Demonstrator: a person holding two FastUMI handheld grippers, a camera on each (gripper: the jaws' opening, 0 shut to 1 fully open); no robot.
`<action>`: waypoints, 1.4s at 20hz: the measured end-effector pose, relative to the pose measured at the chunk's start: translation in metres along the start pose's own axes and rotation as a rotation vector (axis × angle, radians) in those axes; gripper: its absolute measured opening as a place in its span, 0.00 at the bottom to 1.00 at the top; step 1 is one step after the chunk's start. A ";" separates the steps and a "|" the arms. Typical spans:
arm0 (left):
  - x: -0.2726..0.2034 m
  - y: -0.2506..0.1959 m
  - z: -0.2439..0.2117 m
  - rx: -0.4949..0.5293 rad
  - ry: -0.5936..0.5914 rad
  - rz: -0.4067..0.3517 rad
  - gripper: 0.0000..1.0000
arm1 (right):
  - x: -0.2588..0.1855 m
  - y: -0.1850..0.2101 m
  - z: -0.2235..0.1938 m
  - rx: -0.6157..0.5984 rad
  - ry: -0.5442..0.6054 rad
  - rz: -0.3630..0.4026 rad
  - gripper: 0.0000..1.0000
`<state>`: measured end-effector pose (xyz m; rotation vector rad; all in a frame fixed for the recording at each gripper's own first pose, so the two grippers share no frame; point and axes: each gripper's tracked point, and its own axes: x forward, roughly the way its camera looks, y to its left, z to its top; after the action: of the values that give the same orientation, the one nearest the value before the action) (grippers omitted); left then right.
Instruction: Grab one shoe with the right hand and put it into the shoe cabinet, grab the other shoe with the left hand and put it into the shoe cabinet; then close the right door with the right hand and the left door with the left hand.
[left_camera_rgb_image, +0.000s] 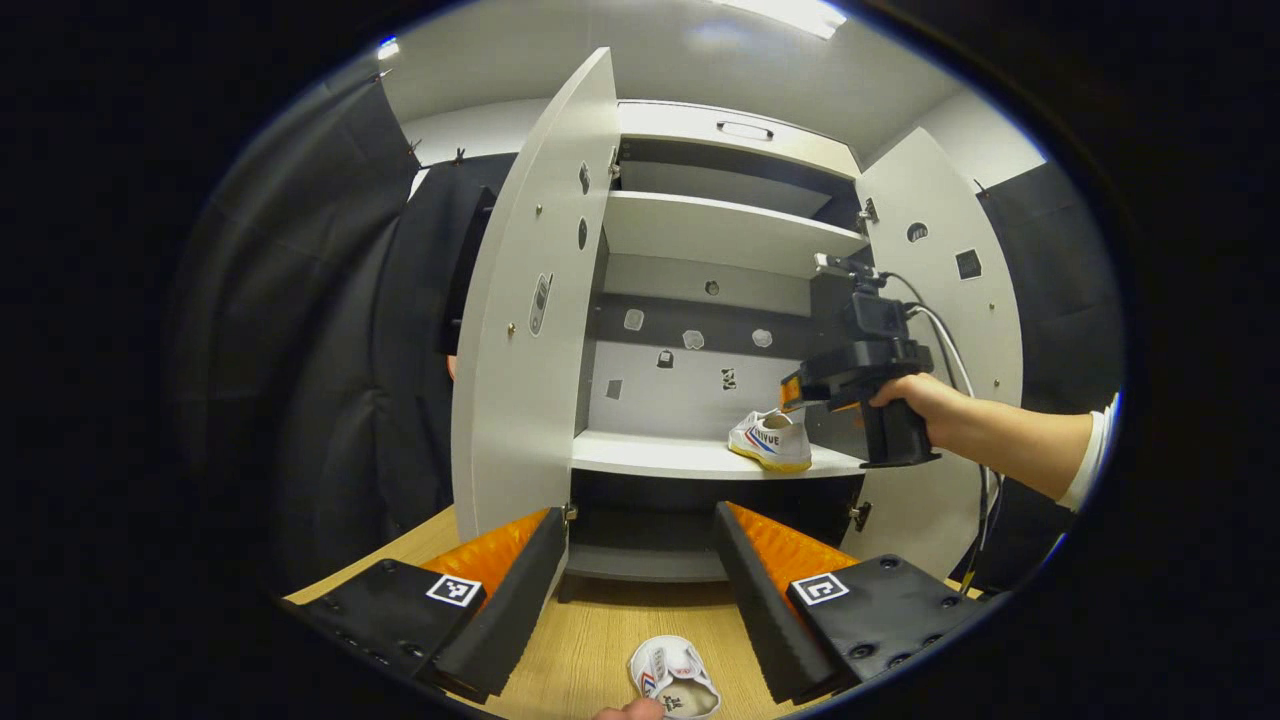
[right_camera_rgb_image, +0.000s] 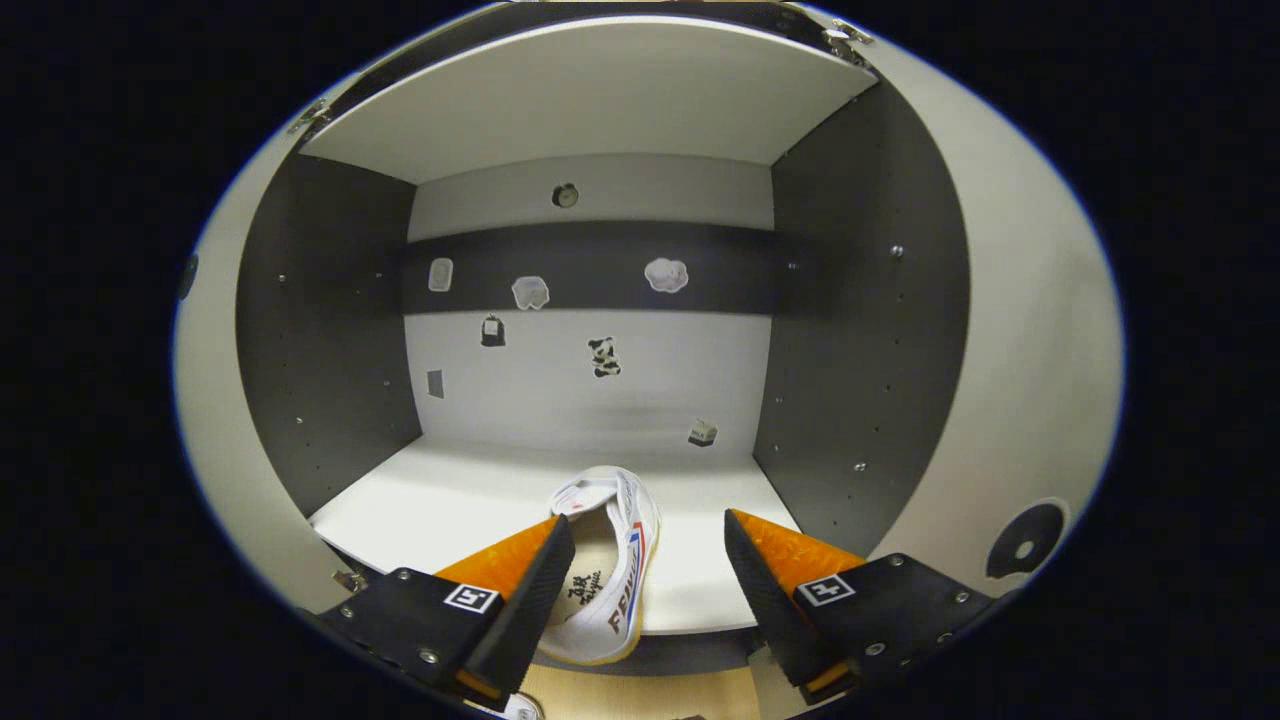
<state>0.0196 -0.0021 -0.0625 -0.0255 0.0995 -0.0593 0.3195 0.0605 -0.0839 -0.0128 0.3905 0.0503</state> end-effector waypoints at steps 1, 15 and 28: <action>0.001 -0.001 0.001 0.001 -0.004 -0.001 0.99 | -0.016 0.000 0.008 -0.004 -0.031 0.010 0.93; 0.002 -0.012 -0.055 0.006 0.121 -0.006 0.97 | -0.210 -0.043 -0.042 -0.041 -0.292 -0.028 0.93; -0.025 -0.005 -0.293 0.070 0.677 -0.052 0.99 | -0.234 -0.063 -0.147 0.032 -0.161 -0.046 0.94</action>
<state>-0.0353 -0.0120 -0.3516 0.0630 0.7735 -0.1218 0.0509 -0.0161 -0.1301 0.0135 0.2299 -0.0003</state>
